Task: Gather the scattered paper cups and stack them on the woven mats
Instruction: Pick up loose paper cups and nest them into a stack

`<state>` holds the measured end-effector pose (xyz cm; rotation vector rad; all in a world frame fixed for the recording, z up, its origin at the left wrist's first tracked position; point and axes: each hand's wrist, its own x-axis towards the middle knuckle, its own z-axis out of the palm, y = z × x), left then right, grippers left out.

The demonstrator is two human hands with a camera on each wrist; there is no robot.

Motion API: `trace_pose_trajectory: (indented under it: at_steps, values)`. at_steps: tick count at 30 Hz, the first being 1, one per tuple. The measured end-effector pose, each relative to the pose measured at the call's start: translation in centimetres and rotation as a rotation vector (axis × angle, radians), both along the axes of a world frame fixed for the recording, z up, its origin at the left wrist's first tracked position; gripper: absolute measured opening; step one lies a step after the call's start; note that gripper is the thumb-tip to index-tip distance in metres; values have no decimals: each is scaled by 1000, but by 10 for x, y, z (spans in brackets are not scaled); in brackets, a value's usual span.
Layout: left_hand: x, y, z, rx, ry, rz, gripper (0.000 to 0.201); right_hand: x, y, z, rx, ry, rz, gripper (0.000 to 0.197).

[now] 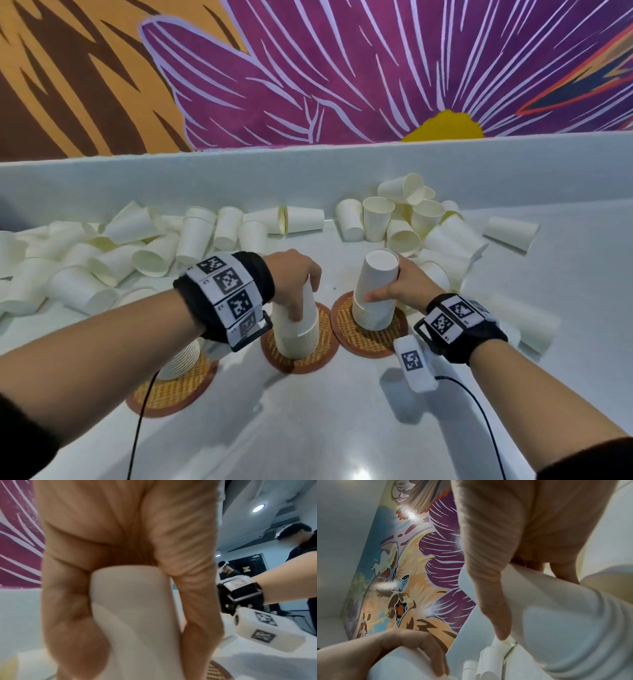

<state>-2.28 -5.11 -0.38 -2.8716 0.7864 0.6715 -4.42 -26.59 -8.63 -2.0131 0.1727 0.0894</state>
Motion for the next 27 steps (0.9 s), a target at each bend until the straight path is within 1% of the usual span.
trace_pose_trajectory:
  at_steps: [7, 11, 14, 19, 21, 22, 24, 25, 27]
  values:
    - [20, 4, 10, -36, 4, 120, 52, 11, 10, 0, 9, -15, -12, 73]
    - [25, 1, 11, -48, -34, 118, 53, 13, 8, 3, 3, -5, -21, 76]
    - [28, -6, 8, -49, -30, 109, 53, 15, 9, 1, -1, -15, -50, 80]
    - [34, -6, 2, -24, -41, 122, 54, 13, 12, 2, -28, -60, -87, 80]
    - [37, -2, 2, -20, -39, 115, 62, 12, 14, 8, -46, -121, -115, 81]
    - [39, 1, 2, -31, -31, 104, 69, 11, 16, 12, -50, -167, -127, 83]
    - [41, 8, 5, -95, -12, 95, 87, 11, 22, 24, -69, -283, -146, 86]
    - [40, 14, 10, -146, -12, 109, 91, 12, 26, 31, -96, -347, -154, 85]
    - [39, 27, 24, -224, -34, 144, 89, 13, 39, 48, -192, -494, -170, 76]
